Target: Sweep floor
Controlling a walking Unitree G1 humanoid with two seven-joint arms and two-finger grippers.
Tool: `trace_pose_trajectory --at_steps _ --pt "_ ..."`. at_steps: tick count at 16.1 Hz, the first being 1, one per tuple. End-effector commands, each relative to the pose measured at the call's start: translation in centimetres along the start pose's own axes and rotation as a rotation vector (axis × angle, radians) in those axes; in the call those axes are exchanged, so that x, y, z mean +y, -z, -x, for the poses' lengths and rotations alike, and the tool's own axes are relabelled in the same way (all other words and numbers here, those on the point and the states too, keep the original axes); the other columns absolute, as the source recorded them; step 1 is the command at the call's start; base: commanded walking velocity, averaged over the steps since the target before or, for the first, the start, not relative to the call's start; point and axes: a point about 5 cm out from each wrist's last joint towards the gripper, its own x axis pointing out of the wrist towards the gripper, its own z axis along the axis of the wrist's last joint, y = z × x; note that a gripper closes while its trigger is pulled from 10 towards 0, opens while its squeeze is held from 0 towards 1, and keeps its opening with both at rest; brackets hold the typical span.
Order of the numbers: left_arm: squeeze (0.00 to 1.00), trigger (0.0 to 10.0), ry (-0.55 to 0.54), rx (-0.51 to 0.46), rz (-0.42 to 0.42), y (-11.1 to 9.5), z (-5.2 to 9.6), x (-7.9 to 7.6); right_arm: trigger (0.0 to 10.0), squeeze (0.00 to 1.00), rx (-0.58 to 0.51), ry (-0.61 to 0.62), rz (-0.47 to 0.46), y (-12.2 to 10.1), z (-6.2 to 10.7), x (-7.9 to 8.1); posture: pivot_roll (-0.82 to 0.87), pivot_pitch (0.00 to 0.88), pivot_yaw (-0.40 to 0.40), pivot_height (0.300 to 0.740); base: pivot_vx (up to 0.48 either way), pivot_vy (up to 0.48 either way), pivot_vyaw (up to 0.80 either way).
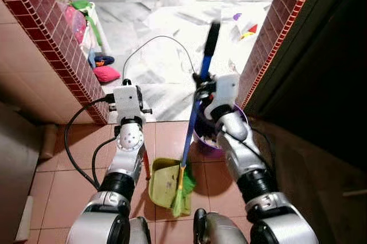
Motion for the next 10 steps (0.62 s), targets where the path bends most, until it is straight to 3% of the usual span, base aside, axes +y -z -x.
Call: trace_pose_trajectory --at_steps 1,4,8,10 --pt "0.00 10.0 -0.007 0.177 0.006 3.5 1.6 -0.2 10.0 0.00 -0.040 -0.005 -0.025 -1.3 -0.7 -0.1 -0.18 0.164 -0.039 0.740 0.000 0.000 0.00" --pt "0.00 10.0 -0.012 0.182 0.016 3.5 1.4 -0.4 10.0 0.00 -0.079 -0.012 -0.050 -2.7 -1.2 -0.3 -0.20 0.148 -0.040 0.740 0.000 0.000 0.00" --pt "0.00 10.0 -0.011 0.186 0.032 3.3 1.0 -0.8 10.0 0.00 -0.117 -0.024 -0.267 -5.5 -2.1 -1.3 -0.24 0.104 -0.041 0.740 0.000 0.000 0.00" --pt "0.00 10.0 -0.012 0.185 0.034 3.1 0.8 -0.9 10.0 0.00 -0.103 -0.053 -0.260 -5.5 -1.8 -2.0 -0.25 0.090 -0.040 0.740 0.000 0.000 0.00"
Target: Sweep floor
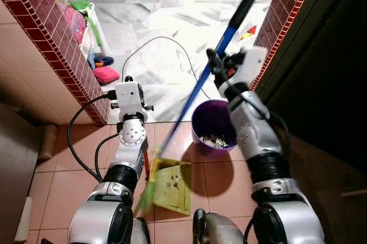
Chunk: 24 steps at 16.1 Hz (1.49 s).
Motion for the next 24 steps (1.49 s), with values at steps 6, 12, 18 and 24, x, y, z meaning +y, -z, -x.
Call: trace_pose_trajectory --at_steps 6,12,18,24 --pt "0.00 10.0 -0.015 0.143 0.006 2.7 0.7 0.7 10.0 0.00 -0.105 -0.216 0.434 -3.6 3.4 -2.4 -0.25 0.044 -0.021 0.740 0.000 0.000 0.00" --pt "0.00 10.0 -0.015 0.134 -0.006 2.1 0.1 1.1 10.0 0.00 -0.032 -0.233 0.486 -2.6 5.6 -3.7 -0.25 0.019 -0.005 0.740 0.000 0.000 0.00" --pt "0.00 10.0 -0.012 0.114 -0.014 2.0 0.0 1.3 10.0 0.00 0.019 -0.300 0.481 1.3 7.4 -1.8 -0.19 0.048 -0.008 0.740 0.000 0.000 0.00" --pt "0.00 10.0 -0.037 0.124 -0.012 2.3 0.2 1.8 10.0 0.00 0.062 -0.354 0.373 6.3 5.9 2.7 -0.14 0.104 -0.003 0.740 0.000 0.000 0.00"
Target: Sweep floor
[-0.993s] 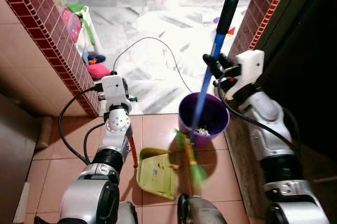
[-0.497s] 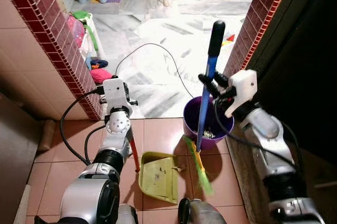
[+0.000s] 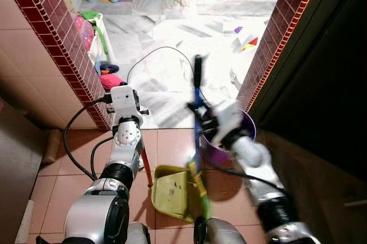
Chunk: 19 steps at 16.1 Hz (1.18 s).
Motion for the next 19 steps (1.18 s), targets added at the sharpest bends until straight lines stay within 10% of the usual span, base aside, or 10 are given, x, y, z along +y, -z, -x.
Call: trace_pose_trajectory --at_steps 1,5,10,19 --pt "0.00 10.0 -0.015 0.071 0.002 1.4 0.5 0.2 10.0 0.00 -0.070 -0.028 0.019 -1.3 -1.4 0.8 -0.13 0.106 -0.005 0.740 0.000 0.000 0.00" --pt "0.00 10.0 -0.039 0.080 0.023 1.5 0.5 0.5 10.0 0.00 -0.120 -0.067 -0.074 -2.2 -3.5 2.7 -0.13 0.100 -0.022 0.740 0.000 0.000 0.00" --pt "0.00 10.0 -0.056 0.103 0.053 1.8 0.6 0.7 10.0 0.00 -0.274 0.023 -0.297 -7.0 -5.4 0.6 -0.18 0.058 -0.027 0.740 0.000 0.000 0.00" --pt "0.00 10.0 -0.048 0.106 0.073 1.4 0.2 0.2 10.0 0.00 -0.184 0.005 0.057 -6.8 -0.7 -4.7 -0.23 0.004 -0.024 0.740 0.000 0.000 0.00"
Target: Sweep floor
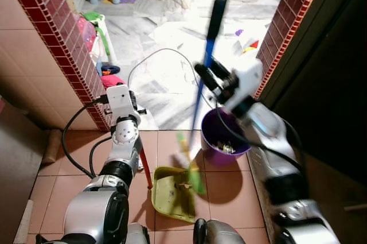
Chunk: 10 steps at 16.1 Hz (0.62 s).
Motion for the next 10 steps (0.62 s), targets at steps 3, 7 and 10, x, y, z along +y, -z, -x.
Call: trace_pose_trajectory --at_steps 3,7,10 --pt "0.00 10.0 -0.004 0.065 0.013 1.2 0.4 -0.1 10.0 0.00 0.014 -0.025 0.060 0.8 0.5 -0.1 -0.22 0.002 -0.016 0.740 0.000 0.000 0.00" --pt "0.00 10.0 -0.011 0.053 0.008 0.9 0.2 0.3 10.0 0.00 0.133 -0.016 0.074 4.3 2.1 -0.1 -0.19 0.012 -0.012 0.740 0.000 0.000 0.00" --pt "0.00 10.0 -0.020 0.047 0.002 1.0 0.2 0.8 10.0 0.00 0.158 -0.020 0.051 5.5 2.8 0.9 -0.18 0.023 -0.011 0.740 0.000 0.000 0.00"
